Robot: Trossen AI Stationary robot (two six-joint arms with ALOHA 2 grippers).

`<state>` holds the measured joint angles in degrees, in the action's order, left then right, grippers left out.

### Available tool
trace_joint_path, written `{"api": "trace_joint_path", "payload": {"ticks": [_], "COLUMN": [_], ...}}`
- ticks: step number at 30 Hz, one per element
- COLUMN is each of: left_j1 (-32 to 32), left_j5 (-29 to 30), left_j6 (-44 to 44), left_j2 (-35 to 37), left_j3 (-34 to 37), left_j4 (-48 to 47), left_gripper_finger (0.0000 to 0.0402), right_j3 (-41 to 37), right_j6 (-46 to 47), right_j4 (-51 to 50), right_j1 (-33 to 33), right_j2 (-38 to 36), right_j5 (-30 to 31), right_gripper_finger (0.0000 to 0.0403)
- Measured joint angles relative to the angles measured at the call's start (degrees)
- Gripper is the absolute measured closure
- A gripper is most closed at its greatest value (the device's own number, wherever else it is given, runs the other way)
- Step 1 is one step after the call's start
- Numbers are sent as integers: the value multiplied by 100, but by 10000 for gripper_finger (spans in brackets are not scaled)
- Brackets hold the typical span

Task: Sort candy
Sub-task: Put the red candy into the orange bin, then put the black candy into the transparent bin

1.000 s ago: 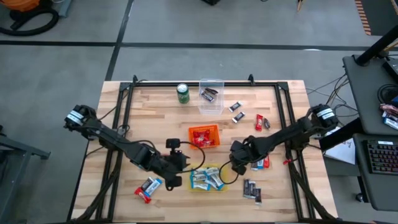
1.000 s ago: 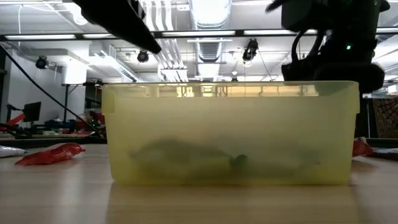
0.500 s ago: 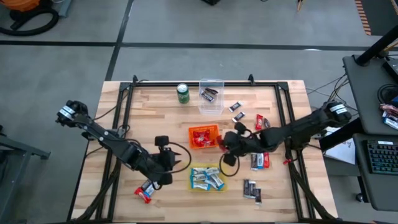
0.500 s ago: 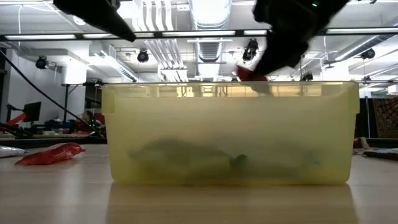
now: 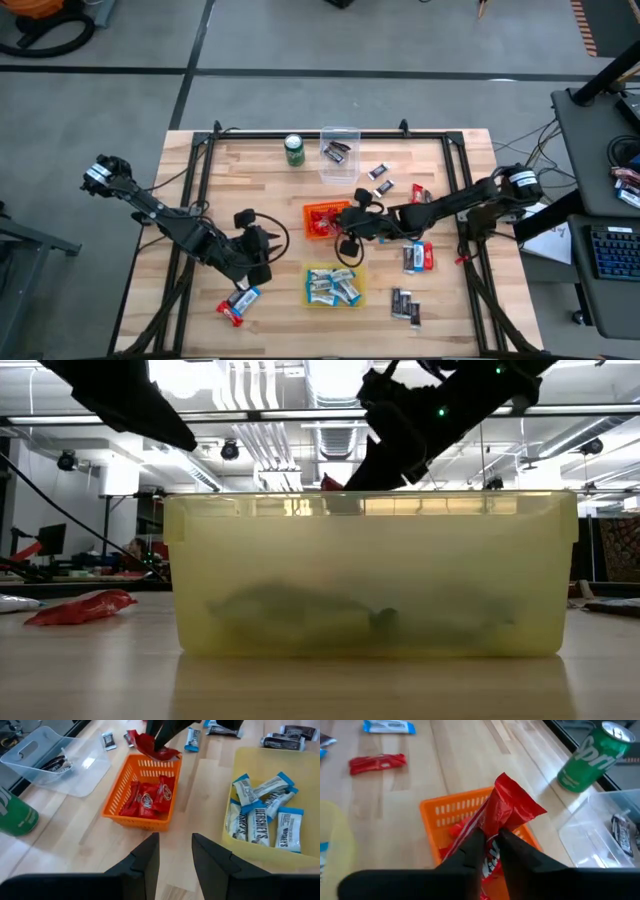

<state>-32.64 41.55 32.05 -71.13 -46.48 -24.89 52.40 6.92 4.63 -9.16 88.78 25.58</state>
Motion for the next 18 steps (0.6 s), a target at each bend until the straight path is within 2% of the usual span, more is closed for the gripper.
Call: {"api": "trace_joint_path", "payload": {"ticks": [9, 13, 18], "left_j1": [0, 0, 0], "left_j5": [12, 12, 12], "left_j6": [-81, -83, 0], "left_j2": [-110, -110, -110], "left_j3": [17, 17, 17], "left_j4": [5, 40, 49], "left_gripper_finger": [304, 304, 304], "right_j3": [-4, 43, 72], "right_j6": [144, 141, 122], "right_j4": [-10, -282, -1151], "right_j1": [70, 70, 194], "right_j2": [-67, -237, -583], "right_j5": [-50, -50, -49], "right_gripper_finger": [246, 227, 225]}}
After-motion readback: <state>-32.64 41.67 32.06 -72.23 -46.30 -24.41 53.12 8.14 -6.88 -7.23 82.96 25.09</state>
